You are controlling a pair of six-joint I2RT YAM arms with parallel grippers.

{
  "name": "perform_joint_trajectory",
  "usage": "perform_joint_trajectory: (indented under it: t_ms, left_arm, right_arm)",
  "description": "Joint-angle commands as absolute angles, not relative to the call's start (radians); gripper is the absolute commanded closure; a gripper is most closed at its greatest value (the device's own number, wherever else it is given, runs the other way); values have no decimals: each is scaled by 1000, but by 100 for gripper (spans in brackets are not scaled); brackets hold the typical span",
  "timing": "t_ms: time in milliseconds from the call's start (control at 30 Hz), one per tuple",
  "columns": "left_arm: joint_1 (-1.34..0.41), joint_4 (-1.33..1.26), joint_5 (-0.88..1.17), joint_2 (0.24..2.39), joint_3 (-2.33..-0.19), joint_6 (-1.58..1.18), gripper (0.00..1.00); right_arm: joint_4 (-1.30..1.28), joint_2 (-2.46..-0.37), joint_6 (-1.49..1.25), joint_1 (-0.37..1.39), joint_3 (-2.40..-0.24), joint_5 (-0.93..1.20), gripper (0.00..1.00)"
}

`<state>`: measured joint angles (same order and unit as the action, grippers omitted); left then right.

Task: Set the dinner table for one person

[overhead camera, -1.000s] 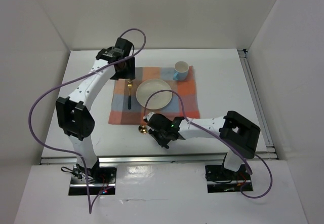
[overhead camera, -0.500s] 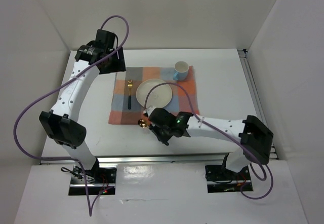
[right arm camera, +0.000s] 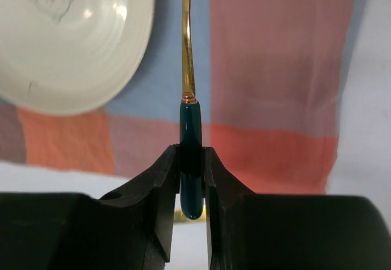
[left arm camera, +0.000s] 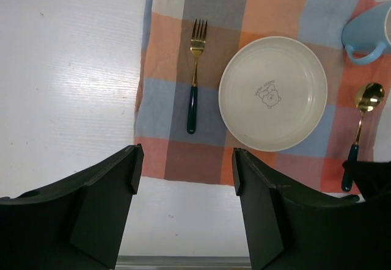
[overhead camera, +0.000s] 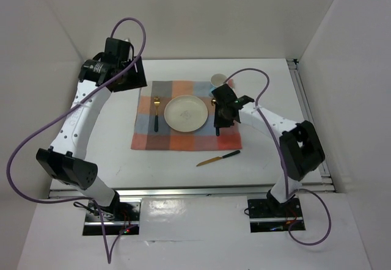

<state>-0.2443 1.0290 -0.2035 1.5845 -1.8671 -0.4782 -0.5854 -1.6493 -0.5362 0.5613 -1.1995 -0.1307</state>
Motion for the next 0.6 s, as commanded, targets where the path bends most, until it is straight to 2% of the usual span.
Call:
perform_joint_trajectory:
  t_ms: [0,167,233,300,333,367,433,567]
  left_arm:
    - [-238,1015,-195,1557,-1859,-480,23]
    - [-238,1006,-186,1557,-1841,-480,23]
    - [-238,1006,-186,1557,-1841,-480,23]
    - [-238,1006,-186,1557,-1841,-480,23]
    - [-238,1006,-186,1557,-1841,-471,23]
    - [-238,1006,-186,1557,-1841,-471,23]
    - [-238,1006,-186,1557,-1850,-471,23]
    - [-238,1006,-172,1557,-1850,-471,23]
  right_arm:
    - [-537,-1718,-554,516,-1279,-101,100]
    - [-503,-1817,-586,473,-1302,-83,100]
    - [-491,-1829,-600,463,-1302,-72,96]
    - [-479,-1842,-609,463,-1302,-51,82]
    - [-479,-1842,-609,463,-1302,-51,60]
    - [-479,-1842,-609,463,-1302,-51,50]
    - [-488,-1816,-598,474,-1302,-74,44]
    - [-531,-1686,-578,483,-1255,-118,43]
